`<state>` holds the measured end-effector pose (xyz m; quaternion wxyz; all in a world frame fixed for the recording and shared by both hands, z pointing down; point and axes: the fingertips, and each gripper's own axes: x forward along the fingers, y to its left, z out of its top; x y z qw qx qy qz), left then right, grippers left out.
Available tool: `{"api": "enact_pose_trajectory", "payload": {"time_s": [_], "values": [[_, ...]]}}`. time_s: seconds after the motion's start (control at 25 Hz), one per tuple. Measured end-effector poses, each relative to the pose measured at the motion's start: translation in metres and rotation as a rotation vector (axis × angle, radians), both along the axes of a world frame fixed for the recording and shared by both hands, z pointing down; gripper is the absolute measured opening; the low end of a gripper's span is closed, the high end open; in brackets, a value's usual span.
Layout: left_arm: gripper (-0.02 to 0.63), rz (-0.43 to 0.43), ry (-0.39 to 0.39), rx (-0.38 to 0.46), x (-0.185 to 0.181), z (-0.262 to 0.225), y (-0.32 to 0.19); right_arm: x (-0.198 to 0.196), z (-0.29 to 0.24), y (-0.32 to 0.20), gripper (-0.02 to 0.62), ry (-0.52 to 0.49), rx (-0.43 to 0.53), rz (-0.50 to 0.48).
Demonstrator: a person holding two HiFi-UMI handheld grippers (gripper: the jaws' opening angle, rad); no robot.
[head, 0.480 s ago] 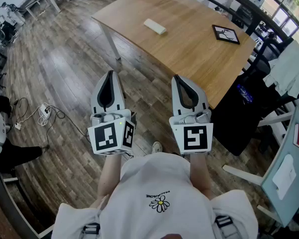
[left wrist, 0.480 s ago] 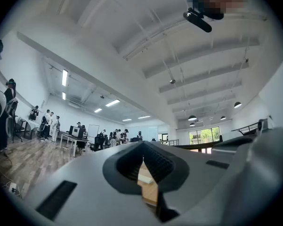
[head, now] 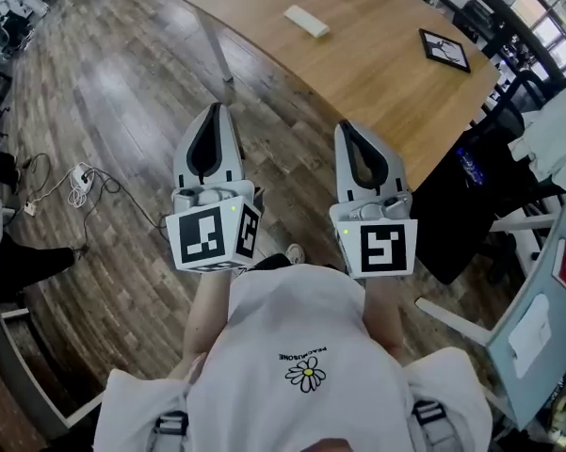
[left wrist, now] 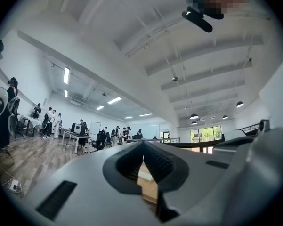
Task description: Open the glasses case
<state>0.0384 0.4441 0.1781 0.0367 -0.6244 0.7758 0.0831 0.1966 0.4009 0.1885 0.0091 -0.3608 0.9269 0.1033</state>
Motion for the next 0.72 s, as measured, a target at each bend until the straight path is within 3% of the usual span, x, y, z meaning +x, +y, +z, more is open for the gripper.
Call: {"api": "enact_pose_trajectory", "payload": {"time_s": [0.4, 0.56, 0.72], "values": [[0.018, -0.019, 0.014, 0.017, -0.029, 0.001, -0.031, -0.020, 0.003, -0.031, 0.006, -0.009, 0.000, -0.037], [0.018, 0.007, 0.043, 0.062, -0.051, 0.002, -0.071, -0.041, 0.001, -0.064, 0.006, 0.003, 0.059, -0.031], [0.018, 0.022, 0.050, 0.042, -0.073, 0.010, -0.130, -0.067, 0.000, -0.113, 0.006, 0.007, 0.091, -0.044]]}}
